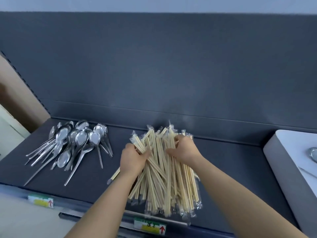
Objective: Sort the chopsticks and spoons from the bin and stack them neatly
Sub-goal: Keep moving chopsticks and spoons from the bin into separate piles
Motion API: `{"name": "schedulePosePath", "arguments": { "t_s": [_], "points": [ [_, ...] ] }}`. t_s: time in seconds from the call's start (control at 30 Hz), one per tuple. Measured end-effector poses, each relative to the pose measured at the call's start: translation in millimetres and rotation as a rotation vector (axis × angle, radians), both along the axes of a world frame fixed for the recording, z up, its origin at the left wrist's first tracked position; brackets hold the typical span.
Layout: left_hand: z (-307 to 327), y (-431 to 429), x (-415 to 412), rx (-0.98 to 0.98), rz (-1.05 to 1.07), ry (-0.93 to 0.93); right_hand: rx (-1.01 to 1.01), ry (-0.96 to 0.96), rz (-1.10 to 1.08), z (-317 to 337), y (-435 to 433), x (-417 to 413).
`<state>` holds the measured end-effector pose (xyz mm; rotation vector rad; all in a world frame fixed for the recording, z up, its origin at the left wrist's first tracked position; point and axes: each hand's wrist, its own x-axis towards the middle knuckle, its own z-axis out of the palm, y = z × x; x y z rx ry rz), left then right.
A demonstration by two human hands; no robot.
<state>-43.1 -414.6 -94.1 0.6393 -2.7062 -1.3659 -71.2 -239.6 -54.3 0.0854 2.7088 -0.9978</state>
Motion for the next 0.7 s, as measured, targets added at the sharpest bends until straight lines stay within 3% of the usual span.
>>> {"name": "schedulePosePath", "arguments": {
  "t_s": [0.2,0.33,0.53,0.7],
  "points": [
    [-7,1,4,-0.072,-0.012,-0.026,0.078,0.096,0.024,-10,5,6],
    [5,4,9,-0.28,-0.039,0.014,0.22,0.196,0.07,-1,6,15],
    [51,25,19,-0.498,-0.235,0.267,0.33,0.384,0.081,24,23,46],
    [75,76,28,-0.502,-0.519,0.464,0.417,0.446,-0.056,47,66,91]
  ]
}}
